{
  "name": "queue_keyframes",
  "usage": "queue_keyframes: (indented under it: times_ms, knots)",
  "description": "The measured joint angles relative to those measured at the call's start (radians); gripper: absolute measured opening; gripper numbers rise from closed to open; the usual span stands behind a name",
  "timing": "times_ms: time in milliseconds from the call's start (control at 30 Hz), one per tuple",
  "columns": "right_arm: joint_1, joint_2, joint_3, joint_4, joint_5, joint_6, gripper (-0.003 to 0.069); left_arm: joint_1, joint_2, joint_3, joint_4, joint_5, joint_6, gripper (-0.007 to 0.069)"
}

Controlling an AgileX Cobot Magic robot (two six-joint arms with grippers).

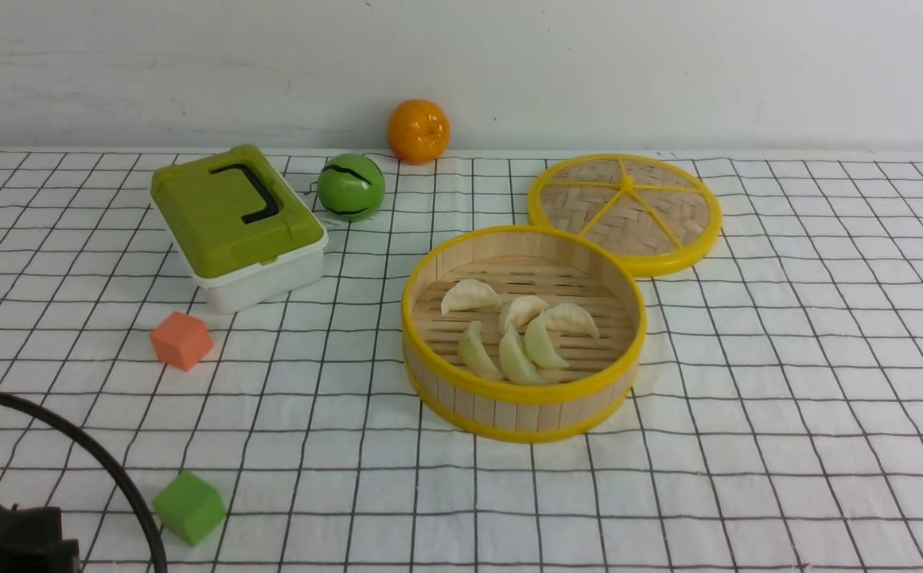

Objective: Put the dumplings into the steamer on the table with the white tablecloth.

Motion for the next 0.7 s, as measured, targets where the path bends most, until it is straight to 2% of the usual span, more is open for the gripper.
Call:
queue_keyframes:
  times_ms: [200, 300, 333, 400, 467, 600, 700]
  knots:
    - [-0.028, -0.202, 0.047, 0.028, 0.065, -0.081, -0.0011, 0.000, 0.000, 0.000, 0.000, 0.000, 0.000, 0.0141]
    - [-0.117, -0.307, 0.108, 0.187, 0.103, -0.132, -0.0011, 0.000, 0.000, 0.000, 0.000, 0.000, 0.000, 0.0145]
    - [-0.124, -0.309, 0.110, 0.201, 0.104, -0.132, -0.0011, 0.000, 0.000, 0.000, 0.000, 0.000, 0.000, 0.0146]
    - [-0.204, -0.319, 0.126, 0.340, 0.123, -0.221, -0.0011, 0.000, 0.000, 0.000, 0.000, 0.000, 0.000, 0.0148]
    - [-0.269, -0.319, 0.128, 0.428, 0.145, -0.299, -0.0011, 0.000, 0.000, 0.000, 0.002, 0.000, 0.000, 0.0152]
    - [-0.349, -0.319, 0.128, 0.510, 0.192, -0.453, -0.0011, 0.000, 0.000, 0.000, 0.003, 0.000, 0.000, 0.0156]
    - [-0.358, -0.319, 0.128, 0.541, 0.254, -0.506, -0.0011, 0.000, 0.000, 0.000, 0.003, 0.000, 0.000, 0.0160]
